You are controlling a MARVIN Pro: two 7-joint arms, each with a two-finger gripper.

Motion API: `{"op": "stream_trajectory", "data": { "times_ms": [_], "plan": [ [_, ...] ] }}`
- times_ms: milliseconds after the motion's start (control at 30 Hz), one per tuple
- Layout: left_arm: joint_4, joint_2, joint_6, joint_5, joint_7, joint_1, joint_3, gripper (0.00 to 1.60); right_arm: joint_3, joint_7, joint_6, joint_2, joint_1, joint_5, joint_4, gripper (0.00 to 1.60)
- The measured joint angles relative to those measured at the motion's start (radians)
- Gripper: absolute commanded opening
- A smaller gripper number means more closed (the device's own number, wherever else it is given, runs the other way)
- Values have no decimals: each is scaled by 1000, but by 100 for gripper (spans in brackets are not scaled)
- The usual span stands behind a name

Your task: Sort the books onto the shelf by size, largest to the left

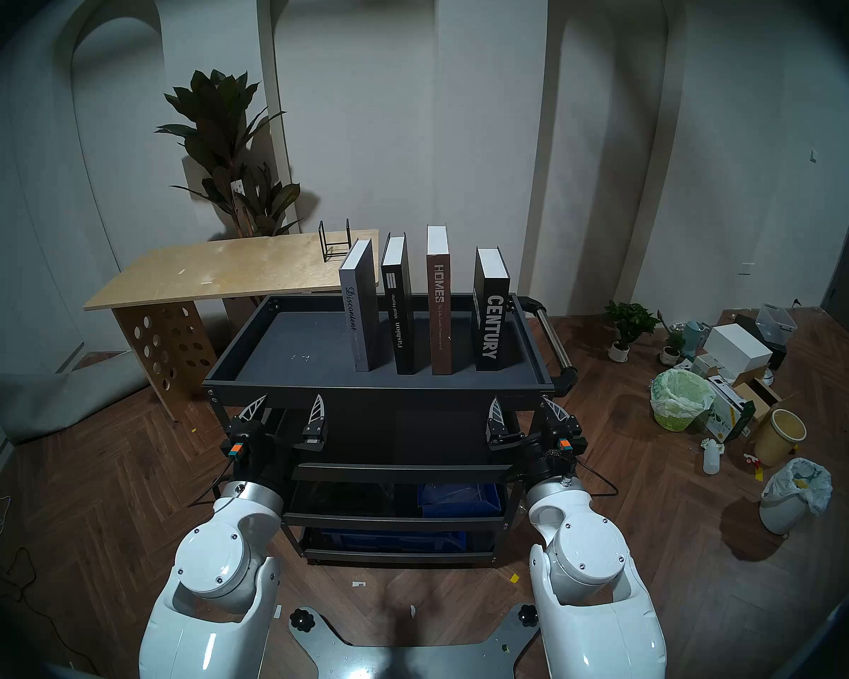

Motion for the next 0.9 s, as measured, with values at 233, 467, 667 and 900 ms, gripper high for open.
{"op": "stream_trajectory", "data": {
  "times_ms": [233,467,667,900],
  "plan": [
    [-13,2,33,-15,0,-11,14,160,32,-6,-11,15,-7,-12,-22,160],
    [-4,4,33,-27,59,-62,45,160,71,1,-27,37,11,-12,-20,160],
    [-53,22,35,-40,86,-80,95,160,101,10,-36,53,33,-8,-17,160],
    [-130,66,66,-62,109,-59,187,160,130,19,-47,68,60,4,-4,160]
  ]
}}
